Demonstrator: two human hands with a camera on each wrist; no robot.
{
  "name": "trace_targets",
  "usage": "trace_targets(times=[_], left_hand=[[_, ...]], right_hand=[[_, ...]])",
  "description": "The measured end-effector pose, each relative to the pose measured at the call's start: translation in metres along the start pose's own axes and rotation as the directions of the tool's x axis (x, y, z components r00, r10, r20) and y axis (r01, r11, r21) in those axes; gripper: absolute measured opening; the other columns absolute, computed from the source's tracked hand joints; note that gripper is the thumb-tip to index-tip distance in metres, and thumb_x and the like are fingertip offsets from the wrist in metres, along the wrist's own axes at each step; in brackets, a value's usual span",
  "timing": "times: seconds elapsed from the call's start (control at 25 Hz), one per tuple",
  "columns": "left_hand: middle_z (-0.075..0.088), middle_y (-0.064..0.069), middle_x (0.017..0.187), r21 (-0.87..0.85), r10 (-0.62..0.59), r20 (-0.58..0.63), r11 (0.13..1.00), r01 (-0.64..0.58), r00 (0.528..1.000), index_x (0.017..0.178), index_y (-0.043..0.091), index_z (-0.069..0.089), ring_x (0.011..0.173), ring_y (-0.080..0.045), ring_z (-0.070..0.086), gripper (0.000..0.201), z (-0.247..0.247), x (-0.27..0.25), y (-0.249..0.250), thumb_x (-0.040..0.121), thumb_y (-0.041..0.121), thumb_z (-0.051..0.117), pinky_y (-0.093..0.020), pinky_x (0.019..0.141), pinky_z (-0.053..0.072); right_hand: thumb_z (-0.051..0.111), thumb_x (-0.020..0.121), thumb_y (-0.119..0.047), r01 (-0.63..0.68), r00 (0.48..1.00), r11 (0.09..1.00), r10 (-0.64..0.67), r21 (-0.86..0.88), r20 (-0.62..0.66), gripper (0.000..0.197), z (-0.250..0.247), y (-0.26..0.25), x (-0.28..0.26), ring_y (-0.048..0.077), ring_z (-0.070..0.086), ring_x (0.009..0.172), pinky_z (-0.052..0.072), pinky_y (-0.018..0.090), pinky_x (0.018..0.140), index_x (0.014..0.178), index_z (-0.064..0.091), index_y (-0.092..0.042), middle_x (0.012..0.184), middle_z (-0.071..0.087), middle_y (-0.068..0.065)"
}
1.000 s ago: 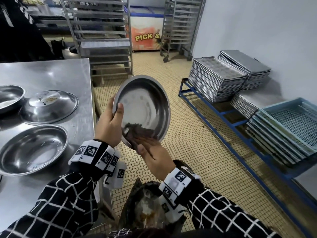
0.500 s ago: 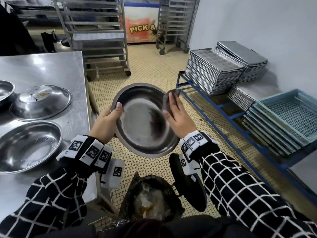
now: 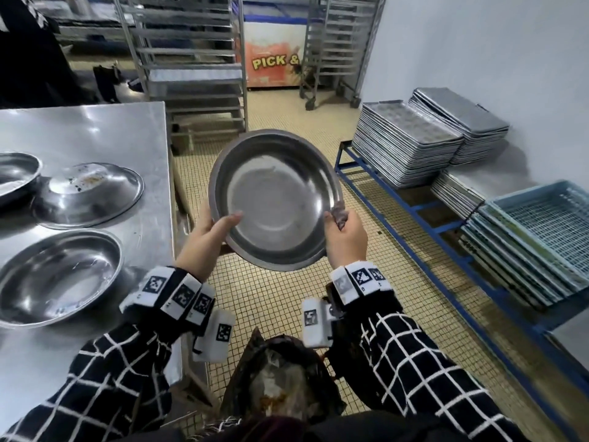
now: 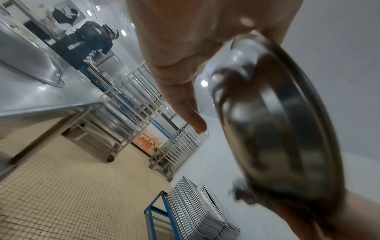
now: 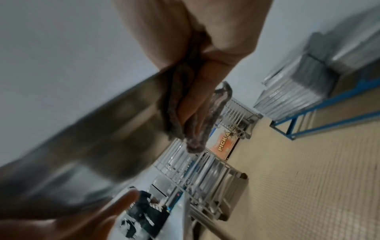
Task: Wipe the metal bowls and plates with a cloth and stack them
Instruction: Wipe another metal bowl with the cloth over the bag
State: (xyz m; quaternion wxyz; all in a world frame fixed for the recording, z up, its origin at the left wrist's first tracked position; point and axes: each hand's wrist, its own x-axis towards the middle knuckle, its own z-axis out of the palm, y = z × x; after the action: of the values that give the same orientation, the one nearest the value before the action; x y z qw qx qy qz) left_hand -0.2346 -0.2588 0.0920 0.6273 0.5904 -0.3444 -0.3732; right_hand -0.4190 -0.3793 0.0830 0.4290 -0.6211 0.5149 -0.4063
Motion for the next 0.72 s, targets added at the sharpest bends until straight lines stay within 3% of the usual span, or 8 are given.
trace_targets(times=[0.12,0.28,0.4,0.48,0.52,0.6,0.64,0.72], left_hand=[[0.065,-0.006,0.114,-0.100,-0.089,-0.186,0.992,0.071,0.978,0.120,0.020,0.056,0.109,-0.028,0.061,0.068,0.013,-0.007,-0.011,0.062,0.053,0.068,-0.047,0.099,0.045],[0.063,0.001,0.103,-0.017,-0.038,-0.305,0.999,0.034,0.952,0.116,0.014,0.056,0.107,-0.023,0.056,0.029,0.007,-0.001,-0.005,0.092,0.031,0.052,-0.035,0.092,0.042],[0.061,-0.003,0.111,0.069,0.037,-0.285,0.997,-0.018,0.958,0.125,0.015,0.053,0.107,-0.023,0.057,0.037,-0.002,0.007,-0.005,0.094,0.033,0.047,-0.038,0.093,0.044],[0.065,-0.004,0.110,0.068,0.031,-0.257,0.998,-0.013,0.966,0.126,0.021,0.052,0.105,-0.025,0.061,0.047,-0.002,0.010,-0.002,0.086,0.046,0.047,-0.045,0.095,0.048],[0.066,-0.003,0.108,0.065,0.025,-0.255,0.998,-0.008,0.967,0.124,0.022,0.054,0.104,-0.025,0.062,0.049,-0.002,0.012,-0.001,0.085,0.050,0.049,-0.044,0.094,0.048],[0.068,-0.001,0.103,0.081,0.039,-0.238,0.997,-0.020,0.971,0.121,0.016,0.058,0.100,-0.020,0.063,0.045,0.001,0.011,0.007,0.092,0.049,0.049,-0.030,0.088,0.048],[0.067,0.003,0.097,0.092,0.048,-0.228,0.995,-0.027,0.972,0.118,0.014,0.059,0.096,-0.016,0.064,0.040,0.002,0.009,0.012,0.096,0.044,0.046,-0.020,0.081,0.047],[0.060,0.013,0.088,0.107,0.061,-0.224,0.994,-0.038,0.973,0.114,0.017,0.056,0.083,0.000,0.058,0.029,0.002,0.007,0.021,0.100,0.037,0.041,-0.003,0.064,0.042]], right_hand=[[0.052,0.095,-0.035,0.038,0.999,0.995,-0.038,0.091,0.002,0.023,0.010,-0.004,-0.013,0.004,0.055,0.066,0.041,0.007,0.049,0.096,0.049,-0.012,0.079,0.057,-0.005],[0.041,0.100,-0.037,0.011,0.995,0.998,-0.018,0.069,0.101,0.028,0.010,0.002,-0.015,0.011,0.063,0.083,0.052,0.017,0.069,0.121,0.048,-0.019,0.090,0.061,-0.007],[0.039,0.101,-0.033,0.164,0.985,0.984,-0.159,-0.074,0.068,0.039,0.013,0.001,-0.023,0.004,0.060,0.078,0.044,0.007,0.061,0.137,0.040,-0.021,0.090,0.060,-0.007],[0.040,0.100,-0.034,0.374,0.912,0.920,-0.341,-0.120,0.229,0.040,0.024,-0.008,-0.035,0.003,0.060,0.087,0.047,0.012,0.074,0.137,0.042,-0.020,0.104,0.064,0.000],[0.040,0.100,-0.035,0.468,0.839,0.877,-0.404,-0.106,0.364,0.038,0.034,-0.010,-0.042,0.007,0.060,0.095,0.049,0.019,0.081,0.135,0.044,-0.019,0.112,0.064,0.003],[0.041,0.100,-0.038,0.592,0.673,0.803,-0.444,-0.070,0.592,0.039,0.055,-0.013,-0.061,0.020,0.064,0.096,0.052,0.033,0.080,0.132,0.046,-0.017,0.113,0.065,0.009],[0.040,0.098,-0.042,0.636,0.622,0.768,-0.452,-0.075,0.640,0.043,0.061,-0.012,-0.069,0.025,0.064,0.096,0.052,0.036,0.081,0.135,0.042,-0.020,0.114,0.066,0.010],[0.031,0.097,-0.052,0.715,0.597,0.679,-0.465,-0.170,0.654,0.050,0.061,-0.007,-0.072,0.028,0.065,0.096,0.054,0.039,0.080,0.139,0.036,-0.027,0.114,0.066,0.009]])
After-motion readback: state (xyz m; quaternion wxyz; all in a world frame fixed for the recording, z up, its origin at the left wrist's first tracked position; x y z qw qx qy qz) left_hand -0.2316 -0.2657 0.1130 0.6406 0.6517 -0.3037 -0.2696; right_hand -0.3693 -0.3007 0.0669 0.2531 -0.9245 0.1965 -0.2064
